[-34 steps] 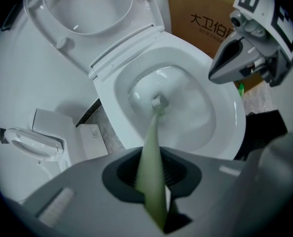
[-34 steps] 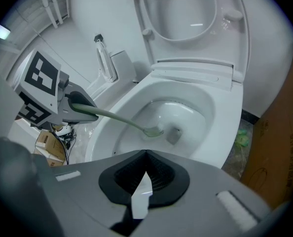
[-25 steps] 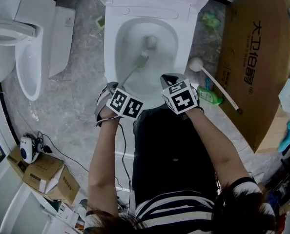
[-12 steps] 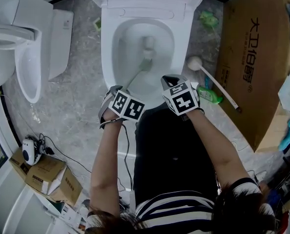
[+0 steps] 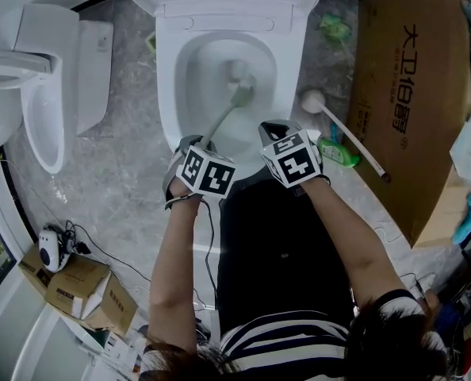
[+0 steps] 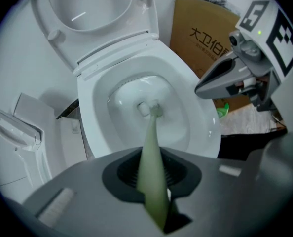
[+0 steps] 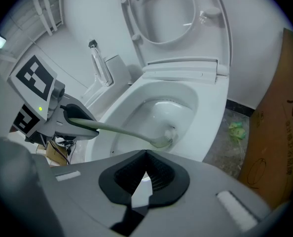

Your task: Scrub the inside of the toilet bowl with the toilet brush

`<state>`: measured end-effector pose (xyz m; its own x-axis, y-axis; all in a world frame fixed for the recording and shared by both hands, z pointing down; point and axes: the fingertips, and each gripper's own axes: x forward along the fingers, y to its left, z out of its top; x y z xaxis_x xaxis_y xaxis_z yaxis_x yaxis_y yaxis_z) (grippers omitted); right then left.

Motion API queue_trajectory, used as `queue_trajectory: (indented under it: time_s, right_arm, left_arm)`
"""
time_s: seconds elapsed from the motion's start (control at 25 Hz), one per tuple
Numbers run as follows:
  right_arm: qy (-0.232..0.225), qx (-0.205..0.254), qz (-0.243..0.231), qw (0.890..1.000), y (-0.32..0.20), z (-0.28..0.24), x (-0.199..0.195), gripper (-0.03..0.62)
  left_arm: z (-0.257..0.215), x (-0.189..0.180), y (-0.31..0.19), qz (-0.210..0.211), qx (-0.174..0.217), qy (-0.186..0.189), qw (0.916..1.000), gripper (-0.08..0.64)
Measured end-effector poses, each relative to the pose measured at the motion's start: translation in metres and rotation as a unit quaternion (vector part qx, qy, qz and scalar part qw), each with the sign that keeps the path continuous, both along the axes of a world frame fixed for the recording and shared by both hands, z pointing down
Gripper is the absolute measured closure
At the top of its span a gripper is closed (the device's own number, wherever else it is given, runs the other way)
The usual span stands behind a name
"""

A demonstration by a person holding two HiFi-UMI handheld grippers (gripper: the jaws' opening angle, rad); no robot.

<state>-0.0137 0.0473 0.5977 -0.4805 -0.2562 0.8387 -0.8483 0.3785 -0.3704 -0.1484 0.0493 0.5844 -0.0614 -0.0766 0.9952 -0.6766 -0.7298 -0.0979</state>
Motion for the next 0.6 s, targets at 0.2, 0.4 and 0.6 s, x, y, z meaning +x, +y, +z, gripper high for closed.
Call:
queue_trajectory:
  time_s: [0.2,0.4,0.6]
  right_arm:
    - [0.000,-0.001,0.004,1.000,-0.005,0.000,0.001,0.595]
    - [0.003,-0.003,0.005,1.000,-0.011,0.000,0.004,0.595]
    - [0.003,0.000,0.008,1.000,-0.022,0.001,0.003,0.595]
  left_arm:
    - [-0.001,-0.001,-0.010,0.011,0.016,-0.003,0.9998,0.560]
    - [-0.007,-0.006,-0.027,0.025,0.055,-0.008,0.9981,0.560]
    - [-0.015,-0.004,-0.050,0.041,0.101,-0.007,0.9940,0.560]
